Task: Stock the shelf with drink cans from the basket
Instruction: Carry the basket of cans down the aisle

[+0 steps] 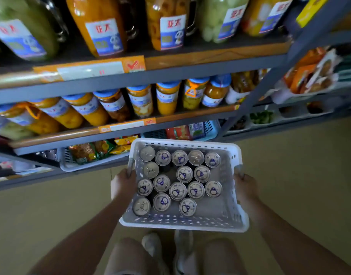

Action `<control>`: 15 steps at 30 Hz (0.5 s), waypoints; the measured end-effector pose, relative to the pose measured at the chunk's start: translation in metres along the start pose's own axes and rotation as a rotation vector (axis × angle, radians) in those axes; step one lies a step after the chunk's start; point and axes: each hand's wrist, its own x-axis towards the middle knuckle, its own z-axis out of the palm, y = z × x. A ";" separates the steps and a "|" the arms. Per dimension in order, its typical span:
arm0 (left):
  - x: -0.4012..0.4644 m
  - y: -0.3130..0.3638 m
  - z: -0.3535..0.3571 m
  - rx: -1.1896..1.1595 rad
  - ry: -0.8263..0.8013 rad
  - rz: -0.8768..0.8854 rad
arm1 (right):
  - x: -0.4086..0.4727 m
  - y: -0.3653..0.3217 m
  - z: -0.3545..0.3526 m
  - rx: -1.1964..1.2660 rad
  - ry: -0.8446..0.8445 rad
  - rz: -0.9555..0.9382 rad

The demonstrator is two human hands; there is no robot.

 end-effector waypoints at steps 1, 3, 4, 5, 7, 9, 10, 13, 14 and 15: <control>-0.015 0.015 -0.011 -0.005 -0.012 -0.002 | -0.013 -0.009 -0.021 0.003 -0.008 0.024; -0.043 0.047 -0.032 0.019 -0.059 0.012 | -0.040 -0.026 -0.061 0.027 0.010 0.063; -0.055 0.062 -0.039 0.037 -0.082 0.028 | -0.051 -0.029 -0.079 0.040 0.040 0.077; -0.068 0.077 -0.044 0.049 -0.098 0.041 | -0.062 -0.032 -0.098 0.043 0.070 0.091; -0.090 0.107 -0.046 0.055 -0.144 0.068 | -0.074 -0.030 -0.133 0.058 0.119 0.117; -0.108 0.137 -0.037 0.064 -0.187 0.099 | -0.078 -0.022 -0.165 0.104 0.147 0.138; -0.117 0.152 -0.030 0.073 -0.202 0.119 | -0.078 -0.013 -0.180 0.121 0.156 0.158; -0.147 0.199 0.001 0.133 -0.273 0.185 | -0.065 0.015 -0.228 0.150 0.201 0.217; -0.156 0.215 0.015 0.145 -0.296 0.214 | -0.059 0.021 -0.246 0.151 0.229 0.236; -0.165 0.232 0.030 0.140 -0.326 0.235 | -0.054 0.022 -0.265 0.179 0.252 0.247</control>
